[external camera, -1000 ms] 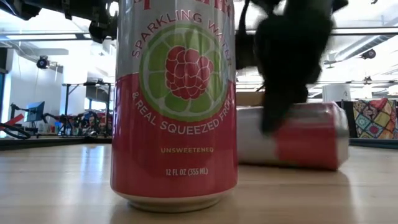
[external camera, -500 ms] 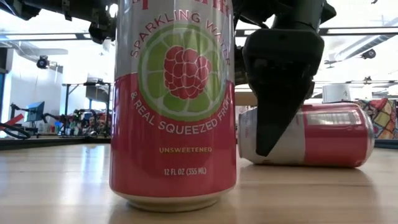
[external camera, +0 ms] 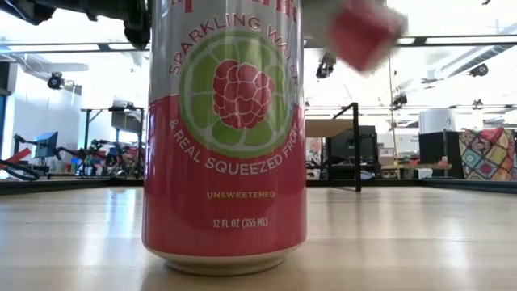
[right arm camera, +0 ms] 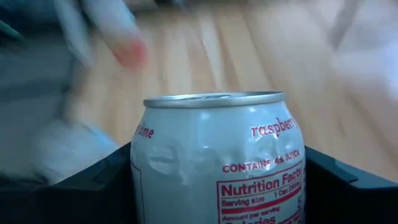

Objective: Place canned beverage on shelf
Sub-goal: Put the middle right pink-white soda can on the shelf

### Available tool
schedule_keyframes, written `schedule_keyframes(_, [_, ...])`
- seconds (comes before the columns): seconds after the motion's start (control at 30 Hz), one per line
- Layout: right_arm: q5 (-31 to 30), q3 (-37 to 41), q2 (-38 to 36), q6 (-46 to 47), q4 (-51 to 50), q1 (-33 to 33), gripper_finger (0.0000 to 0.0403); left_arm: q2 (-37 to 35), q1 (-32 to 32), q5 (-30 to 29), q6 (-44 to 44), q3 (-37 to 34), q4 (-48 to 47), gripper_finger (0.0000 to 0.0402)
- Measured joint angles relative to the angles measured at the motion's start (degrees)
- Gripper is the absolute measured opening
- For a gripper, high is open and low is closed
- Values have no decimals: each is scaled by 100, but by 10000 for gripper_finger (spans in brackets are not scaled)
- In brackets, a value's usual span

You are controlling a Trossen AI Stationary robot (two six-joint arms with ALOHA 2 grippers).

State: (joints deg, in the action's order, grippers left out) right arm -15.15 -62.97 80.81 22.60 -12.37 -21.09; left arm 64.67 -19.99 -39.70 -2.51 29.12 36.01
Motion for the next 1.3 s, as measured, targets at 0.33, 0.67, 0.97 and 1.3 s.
schedule_keyframes(0.33, [1193, 2611, -1731, -2052, 4740, 132, 295, 1149, 221, 1690, -454, 127, 1904, 346])
schedule_keyframes(0.67, [2642, 3100, -1504, -2356, 6318, 392, 297, 3148, 594, 2847, -415, 1819, 1745, 346])
schedule_keyframes(0.97, [2890, 3048, -1393, -2207, 6358, 375, 297, 4077, 648, 3420, -182, 2968, 1167, 346])
schedule_keyframes(1.3, [2726, 3044, -1298, -2127, 6435, 387, 297, 4147, 718, 4611, 34, 2923, 1527, 356])
